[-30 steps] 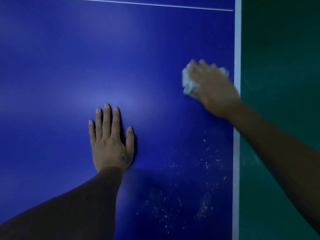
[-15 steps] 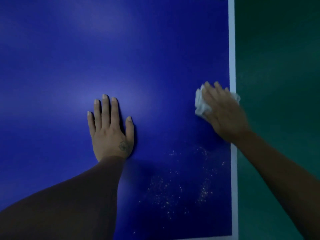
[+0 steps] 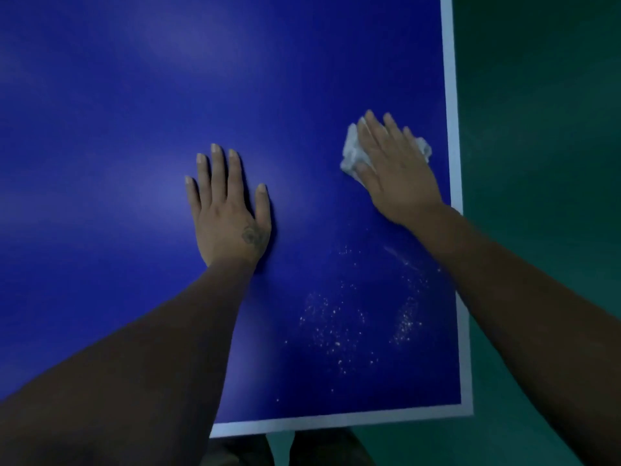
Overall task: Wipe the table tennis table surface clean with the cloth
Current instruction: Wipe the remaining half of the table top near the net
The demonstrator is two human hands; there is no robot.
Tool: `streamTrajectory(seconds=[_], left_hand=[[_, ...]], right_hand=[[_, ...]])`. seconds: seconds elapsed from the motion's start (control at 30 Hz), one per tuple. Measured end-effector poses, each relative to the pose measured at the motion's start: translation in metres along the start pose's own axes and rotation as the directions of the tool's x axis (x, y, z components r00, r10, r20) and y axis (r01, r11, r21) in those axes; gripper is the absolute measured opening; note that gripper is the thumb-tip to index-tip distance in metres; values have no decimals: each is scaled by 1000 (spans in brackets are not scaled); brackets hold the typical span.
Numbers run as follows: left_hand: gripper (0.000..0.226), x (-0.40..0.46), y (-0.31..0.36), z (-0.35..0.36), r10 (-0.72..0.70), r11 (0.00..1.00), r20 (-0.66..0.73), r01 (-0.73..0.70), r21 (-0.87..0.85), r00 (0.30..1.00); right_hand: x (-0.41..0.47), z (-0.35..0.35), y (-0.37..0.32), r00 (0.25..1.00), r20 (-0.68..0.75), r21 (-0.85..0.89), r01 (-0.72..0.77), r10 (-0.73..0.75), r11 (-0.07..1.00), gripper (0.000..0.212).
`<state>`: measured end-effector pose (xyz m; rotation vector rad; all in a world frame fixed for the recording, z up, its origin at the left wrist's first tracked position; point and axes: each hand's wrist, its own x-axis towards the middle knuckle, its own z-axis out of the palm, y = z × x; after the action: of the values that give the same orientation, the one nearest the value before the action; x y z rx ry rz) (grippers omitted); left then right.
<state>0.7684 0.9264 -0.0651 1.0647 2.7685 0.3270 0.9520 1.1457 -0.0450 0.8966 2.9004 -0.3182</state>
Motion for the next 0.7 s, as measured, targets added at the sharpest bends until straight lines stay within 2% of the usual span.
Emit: streamTrajectory(seconds=[0.1, 0.17, 0.3, 0.4, 0.47, 0.53, 0.6, 0.63, 0.7], left_hand=[[69, -25, -15, -3, 87, 996, 16, -87, 6, 996], [69, -61, -24, -5, 101, 994, 5, -101, 36, 995], [68, -101, -31, -2, 95, 994, -33, -93, 66, 995], [67, -98, -31, -1, 92, 994, -36, -90, 68, 995], [66, -98, -30, 0, 89, 994, -35, -87, 63, 995], [66, -99, -29, 0, 89, 995, -36, -87, 52, 995], [66, -98, -29, 0, 84, 995, -38, -82, 55, 996], [66, -98, -29, 0, 82, 995, -36, -79, 55, 996], [66, -98, -29, 0, 82, 995, -39, -80, 54, 996]], right_hand=[[9, 7, -39, 999, -2, -38, 39, -39, 999, 64], [-20, 15, -66, 982, 31, -80, 187, -185, 979, 64], [-79, 28, -85, 893, 102, 16, 438, -437, 899, 65], [-60, 24, -66, 819, 168, 20, 553, -548, 833, 65], [-25, 17, -45, 858, 124, 14, 500, -498, 866, 64], [8, 4, -17, 947, 77, 3, 312, -311, 950, 63], [15, -6, -2, 987, 90, 6, 133, -133, 991, 66], [6, -6, -4, 990, 81, -10, 115, -113, 993, 67], [-31, 4, -19, 974, 74, -56, 219, -215, 974, 66]])
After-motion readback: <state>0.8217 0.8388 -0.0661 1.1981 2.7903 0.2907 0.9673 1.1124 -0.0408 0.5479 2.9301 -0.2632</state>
